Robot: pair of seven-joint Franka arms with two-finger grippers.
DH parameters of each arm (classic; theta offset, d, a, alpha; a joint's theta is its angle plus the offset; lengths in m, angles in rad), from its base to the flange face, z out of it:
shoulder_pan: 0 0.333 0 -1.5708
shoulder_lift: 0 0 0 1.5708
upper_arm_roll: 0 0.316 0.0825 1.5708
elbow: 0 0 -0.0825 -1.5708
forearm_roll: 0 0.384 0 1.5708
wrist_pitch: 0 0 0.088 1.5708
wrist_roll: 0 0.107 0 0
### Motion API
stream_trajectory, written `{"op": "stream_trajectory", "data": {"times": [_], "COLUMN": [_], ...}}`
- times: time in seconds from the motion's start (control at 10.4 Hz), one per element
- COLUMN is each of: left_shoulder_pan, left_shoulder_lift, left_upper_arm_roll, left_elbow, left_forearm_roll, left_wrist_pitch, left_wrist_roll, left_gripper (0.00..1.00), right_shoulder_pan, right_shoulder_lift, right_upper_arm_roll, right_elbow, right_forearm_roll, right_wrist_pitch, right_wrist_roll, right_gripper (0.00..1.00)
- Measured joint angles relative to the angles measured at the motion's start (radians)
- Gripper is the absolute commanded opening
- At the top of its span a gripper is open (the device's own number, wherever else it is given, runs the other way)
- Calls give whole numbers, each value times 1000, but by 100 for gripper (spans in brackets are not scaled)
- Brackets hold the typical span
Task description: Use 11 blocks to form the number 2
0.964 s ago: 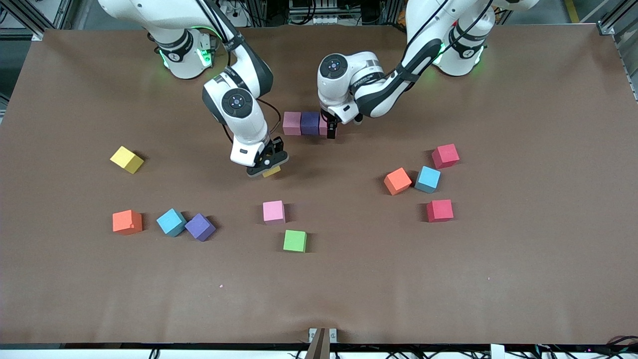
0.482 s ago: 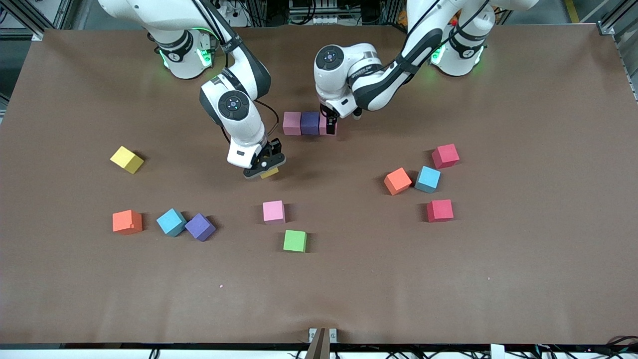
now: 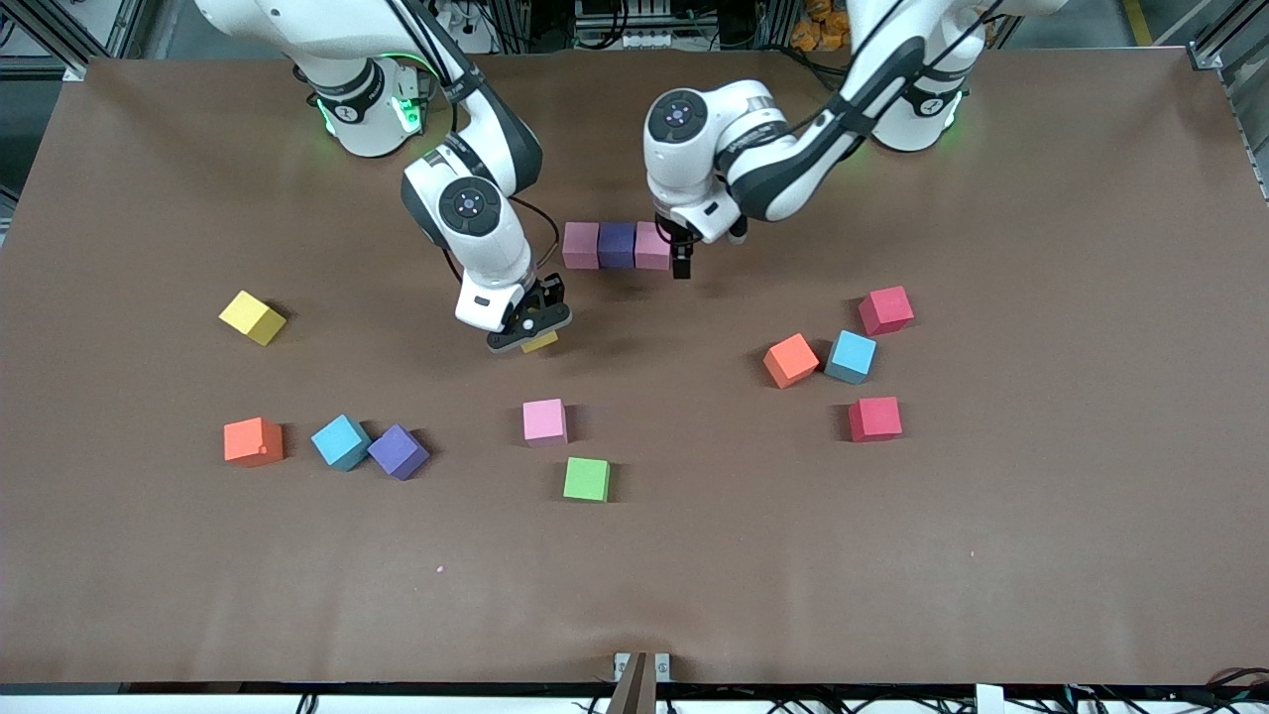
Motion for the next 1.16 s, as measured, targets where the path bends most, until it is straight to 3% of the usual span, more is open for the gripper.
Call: {"op": "stream_trajectory", "data": {"times": [0.29,0.67,1.16], "left_shoulder_pan": [143,371,453], "left_shoulder_lift": [-2,6,97], "left_upper_arm_roll": [-14,-10,-11], "left_elbow": [-1,-2,-2], "left_forearm_roll": [10,93,284], "left_wrist_pitch": [-7,-6,55], "left_wrist_roll": [107,280,400], "left_gripper": [100,100,100], "right_shoulder_pan": [17,70,168], "right_shoulder_lift": [14,106,186], "right_upper_arm_roll": [37,43,43], "right_elbow": [69,193,278], "right_forearm_roll": [2,3,4], "right_wrist_pitch": [1,1,0], "right_wrist_roll": [142,314,514], "right_gripper": [17,17,16]}}
